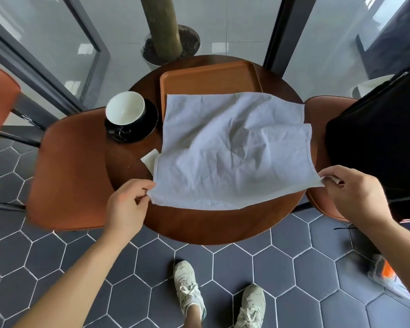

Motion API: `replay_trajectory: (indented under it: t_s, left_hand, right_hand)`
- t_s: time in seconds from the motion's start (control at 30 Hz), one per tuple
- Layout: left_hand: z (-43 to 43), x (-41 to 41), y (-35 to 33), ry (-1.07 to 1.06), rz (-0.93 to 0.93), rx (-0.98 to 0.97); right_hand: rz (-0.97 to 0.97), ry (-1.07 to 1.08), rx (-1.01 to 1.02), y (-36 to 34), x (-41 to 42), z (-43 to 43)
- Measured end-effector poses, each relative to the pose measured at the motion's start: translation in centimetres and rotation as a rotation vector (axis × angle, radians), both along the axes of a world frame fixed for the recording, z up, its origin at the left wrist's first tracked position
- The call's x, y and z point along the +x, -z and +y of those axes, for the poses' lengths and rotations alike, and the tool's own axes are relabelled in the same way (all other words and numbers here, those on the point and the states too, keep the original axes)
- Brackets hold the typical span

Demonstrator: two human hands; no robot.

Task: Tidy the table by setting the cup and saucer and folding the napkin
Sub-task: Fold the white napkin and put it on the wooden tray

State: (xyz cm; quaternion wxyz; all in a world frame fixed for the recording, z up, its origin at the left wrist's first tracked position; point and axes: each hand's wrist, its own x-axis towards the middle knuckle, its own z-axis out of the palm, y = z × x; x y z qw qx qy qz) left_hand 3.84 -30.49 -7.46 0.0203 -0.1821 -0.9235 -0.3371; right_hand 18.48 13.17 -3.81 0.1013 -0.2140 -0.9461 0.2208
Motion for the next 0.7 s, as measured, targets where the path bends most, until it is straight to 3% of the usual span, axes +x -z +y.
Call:
replay_trajectory:
  t_s: [0.2, 0.4, 0.53, 0.7]
  left_hand:
    - [0.8, 0.0, 0.4, -0.066, -0.288, 0.173]
    - [0.5, 1.0, -1.2, 0.192, 0.007, 0.209]
    - [0.5, 1.1, -2.1, 0.122, 0.178, 0.158]
    - [0.8, 0.3, -2.3, 0.097, 0.023, 0.111]
  right_hand:
    - [-0.038, 0.114, -0.05, 0.9, -0.9, -0.1]
    - [-0.064, 0.149, -0.084, 1.2, -1.1, 0.0]
    - [-0.043, 0.123, -0.099, 1.0, -1.0, 0.2]
    - [-0.026, 0.148, -0.151, 0.7, -0.8, 0.1]
